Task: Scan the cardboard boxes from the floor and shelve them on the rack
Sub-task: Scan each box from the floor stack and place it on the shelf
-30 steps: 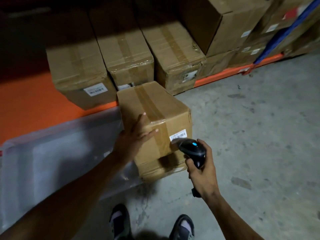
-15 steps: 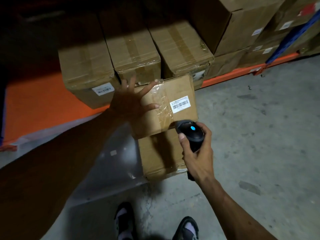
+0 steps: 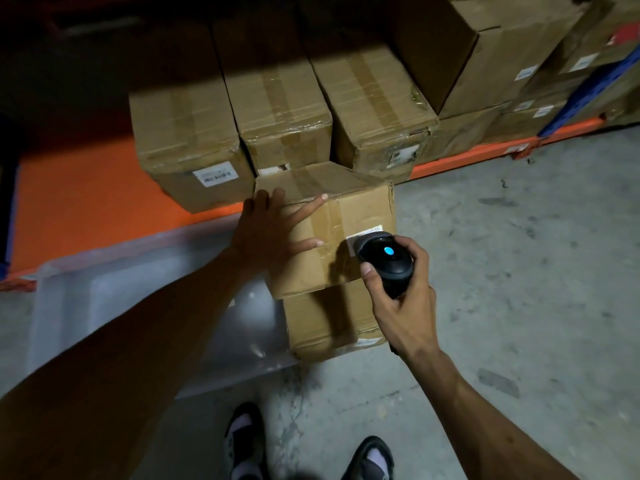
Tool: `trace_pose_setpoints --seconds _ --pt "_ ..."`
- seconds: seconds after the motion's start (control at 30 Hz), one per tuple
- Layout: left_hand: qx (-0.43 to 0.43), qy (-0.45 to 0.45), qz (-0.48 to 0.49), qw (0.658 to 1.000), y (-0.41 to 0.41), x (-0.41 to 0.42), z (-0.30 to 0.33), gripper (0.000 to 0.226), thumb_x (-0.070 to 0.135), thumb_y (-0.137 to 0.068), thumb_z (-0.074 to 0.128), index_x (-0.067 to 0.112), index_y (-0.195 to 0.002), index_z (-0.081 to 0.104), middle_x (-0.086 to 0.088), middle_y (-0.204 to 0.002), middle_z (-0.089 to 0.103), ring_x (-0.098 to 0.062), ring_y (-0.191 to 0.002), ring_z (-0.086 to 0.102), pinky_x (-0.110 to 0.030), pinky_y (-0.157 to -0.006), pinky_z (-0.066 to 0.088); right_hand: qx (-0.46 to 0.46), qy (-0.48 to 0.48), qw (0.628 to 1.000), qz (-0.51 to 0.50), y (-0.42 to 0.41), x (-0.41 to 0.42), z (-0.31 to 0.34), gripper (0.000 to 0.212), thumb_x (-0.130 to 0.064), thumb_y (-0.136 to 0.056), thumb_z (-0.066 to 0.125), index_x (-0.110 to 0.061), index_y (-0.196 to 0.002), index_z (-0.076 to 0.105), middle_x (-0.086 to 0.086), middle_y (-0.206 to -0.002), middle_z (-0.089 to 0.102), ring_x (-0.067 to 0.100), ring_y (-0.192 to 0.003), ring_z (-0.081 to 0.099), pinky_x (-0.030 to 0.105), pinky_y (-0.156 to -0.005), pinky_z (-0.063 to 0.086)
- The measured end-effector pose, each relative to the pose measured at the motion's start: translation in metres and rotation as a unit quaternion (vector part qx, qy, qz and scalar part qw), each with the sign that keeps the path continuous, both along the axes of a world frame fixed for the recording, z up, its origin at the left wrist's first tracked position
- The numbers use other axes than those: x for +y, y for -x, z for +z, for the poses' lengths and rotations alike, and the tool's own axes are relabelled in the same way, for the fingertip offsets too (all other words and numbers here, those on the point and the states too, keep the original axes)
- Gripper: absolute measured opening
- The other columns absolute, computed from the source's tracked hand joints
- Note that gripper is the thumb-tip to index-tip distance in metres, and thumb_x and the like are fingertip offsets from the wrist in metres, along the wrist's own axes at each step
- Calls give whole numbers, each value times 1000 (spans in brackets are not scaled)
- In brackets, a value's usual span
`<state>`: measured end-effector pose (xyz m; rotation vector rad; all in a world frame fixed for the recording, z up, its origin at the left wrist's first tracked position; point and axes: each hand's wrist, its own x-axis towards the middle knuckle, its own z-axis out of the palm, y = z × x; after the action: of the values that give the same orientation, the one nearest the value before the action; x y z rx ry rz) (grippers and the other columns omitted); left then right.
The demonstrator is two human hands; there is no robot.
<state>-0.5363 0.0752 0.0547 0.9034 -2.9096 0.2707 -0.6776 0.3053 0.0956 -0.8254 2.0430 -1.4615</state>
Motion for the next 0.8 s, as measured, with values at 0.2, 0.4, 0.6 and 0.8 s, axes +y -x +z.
trace_pose_setpoints --seconds 0.2,0.4,0.6,0.8 --pt "-8 -26 12 1000 -4 -10 9 86 89 -81 28 51 -155 8 -20 -128 45 -36 -102 47 -47 -85 45 -7 -4 1000 4 6 4 -10 60 -40 -89 80 -53 -135 43 -37 -120 59 -16 -113 60 7 -90 51" --pt "-15 -19 -18 1000 -3 -15 13 86 89 -81 19 48 -156 11 -16 -132 42 -36 -106 44 -46 -83 46 -20 -13 1000 0 8 3 -13 63 -38 -89 79 -54 -135 40 -36 -125 52 -24 -112 54 2 -88 48" --pt "21 -12 -1 1000 -2 -25 13 85 90 -82 30 46 -155 23 -16 -118 51 -35 -99 49 -44 -80 45 -17 -18 999 -26 9 11 -18 80 -11 -83 83 -54 -135 42 -44 -119 58 -8 -117 61 12 -94 53" --pt "52 -1 -16 999 0 -36 18 84 88 -82 36 43 -153 32 -15 -113 54 -35 -94 51 -40 -72 45 -50 -96 987 -123 14 29 -60 74 -9 -90 71 -45 -146 39 -5 -120 68 20 -89 76 32 -82 60"
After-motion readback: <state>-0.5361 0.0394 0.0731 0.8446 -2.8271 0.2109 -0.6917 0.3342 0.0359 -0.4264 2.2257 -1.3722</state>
